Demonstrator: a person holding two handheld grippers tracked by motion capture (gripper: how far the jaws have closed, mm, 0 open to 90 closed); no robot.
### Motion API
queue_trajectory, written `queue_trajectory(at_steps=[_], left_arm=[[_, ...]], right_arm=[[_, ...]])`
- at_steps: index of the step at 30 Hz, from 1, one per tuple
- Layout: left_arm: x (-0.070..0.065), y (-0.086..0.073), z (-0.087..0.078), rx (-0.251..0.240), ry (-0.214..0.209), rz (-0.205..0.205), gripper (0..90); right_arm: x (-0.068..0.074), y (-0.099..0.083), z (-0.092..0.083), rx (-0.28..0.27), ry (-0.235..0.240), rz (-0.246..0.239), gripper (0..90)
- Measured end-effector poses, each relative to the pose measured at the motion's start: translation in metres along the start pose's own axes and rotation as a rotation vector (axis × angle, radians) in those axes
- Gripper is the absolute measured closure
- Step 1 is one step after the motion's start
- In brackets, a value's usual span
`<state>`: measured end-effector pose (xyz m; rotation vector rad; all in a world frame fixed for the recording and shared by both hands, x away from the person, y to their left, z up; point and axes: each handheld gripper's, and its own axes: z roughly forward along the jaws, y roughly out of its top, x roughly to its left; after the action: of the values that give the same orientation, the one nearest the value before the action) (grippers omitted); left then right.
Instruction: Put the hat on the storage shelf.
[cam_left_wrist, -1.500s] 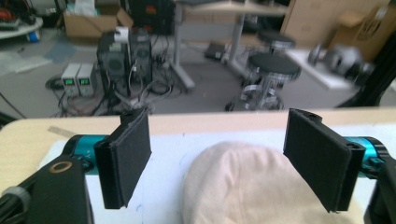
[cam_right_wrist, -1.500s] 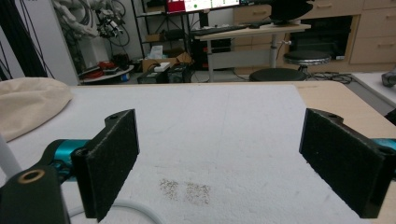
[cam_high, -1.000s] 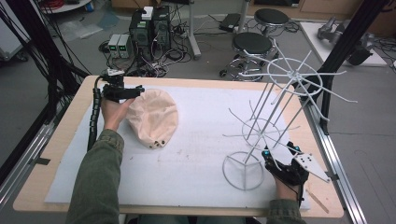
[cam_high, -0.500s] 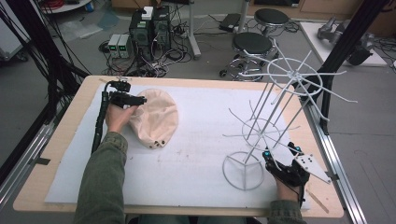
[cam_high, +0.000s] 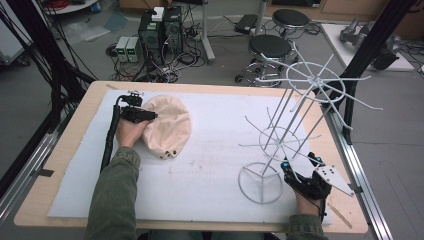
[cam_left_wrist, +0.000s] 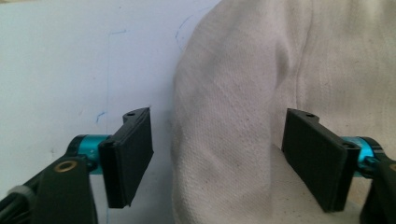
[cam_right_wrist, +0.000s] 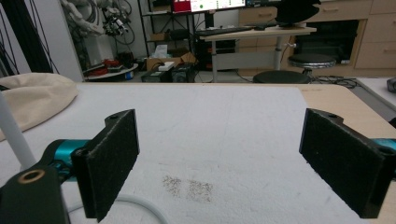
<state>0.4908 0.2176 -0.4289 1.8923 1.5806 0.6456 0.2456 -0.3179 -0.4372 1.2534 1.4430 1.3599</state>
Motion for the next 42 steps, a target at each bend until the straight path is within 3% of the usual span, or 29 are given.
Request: queue_trajectory(at_steps=[2, 6, 8, 9, 11, 12, 13, 14, 15, 17, 20, 24, 27, 37, 42], left_arm=[[0.0, -0.001, 0.0, -0.01, -0.006, -0.006, 35.9], [0.0, -0.001, 0.001, 0.007, -0.023, -0.028, 61.6], [-0.001, 0.0, 0.0, 0.01, 0.0, -0.031, 69.0], [-0.003, 0.002, -0.003, -0.005, 0.046, -0.016, 72.9], [-0.001, 0.003, -0.005, -0.014, 0.058, -0.029, 76.9], [0.002, 0.003, -0.008, -0.028, 0.039, -0.062, 81.6], [0.007, 0.003, -0.009, -0.045, -0.012, -0.107, 81.7], [0.011, 0.003, -0.01, -0.05, -0.047, -0.128, 81.7], [0.012, 0.002, -0.011, -0.055, -0.055, -0.127, 81.7], [0.012, 0.003, -0.012, -0.052, -0.039, -0.099, 81.8], [0.011, 0.003, -0.015, -0.078, -0.061, -0.095, 81.8], [0.008, 0.006, -0.021, -0.126, -0.06, -0.084, 81.5], [0.008, 0.007, -0.023, -0.131, -0.058, -0.081, 81.4], [0.01, 0.01, -0.04, -0.192, -0.104, -0.067, 81.4], [0.012, 0.013, -0.054, -0.245, -0.155, -0.089, 81.3]], right_arm=[[0.001, 0.0, 0.0, 0.0, 0.001, 0.002, 11.2], [0.0, 0.0, 0.0, 0.0, 0.001, 0.003, 11.2], [0.0, 0.0, 0.0, -0.001, 0.001, 0.001, 11.2], [0.0, 0.0, 0.0, 0.0, 0.003, 0.004, 11.2], [0.001, 0.0, 0.0, -0.001, 0.005, 0.003, 11.2], [0.001, 0.0, -0.001, -0.001, 0.004, 0.001, 11.2], [0.0, 0.0, 0.0, -0.005, 0.004, -0.002, 11.2], [0.0, 0.0, 0.0, -0.005, 0.004, -0.002, 11.2], [0.0, 0.0, 0.0, -0.001, 0.003, 0.0, 11.2], [0.0, 0.0, 0.001, 0.001, 0.003, 0.001, 11.2], [0.0, 0.0, 0.001, 0.003, 0.004, 0.007, 11.2], [0.0, 0.0, 0.0, 0.002, 0.002, 0.004, 11.2], [0.0, 0.0, 0.0, 0.002, 0.004, 0.003, 11.2], [0.0, 0.0, 0.0, 0.001, 0.006, 0.009, 11.2], [0.0, 0.0, 0.0, 0.001, 0.006, 0.01, 11.2]])
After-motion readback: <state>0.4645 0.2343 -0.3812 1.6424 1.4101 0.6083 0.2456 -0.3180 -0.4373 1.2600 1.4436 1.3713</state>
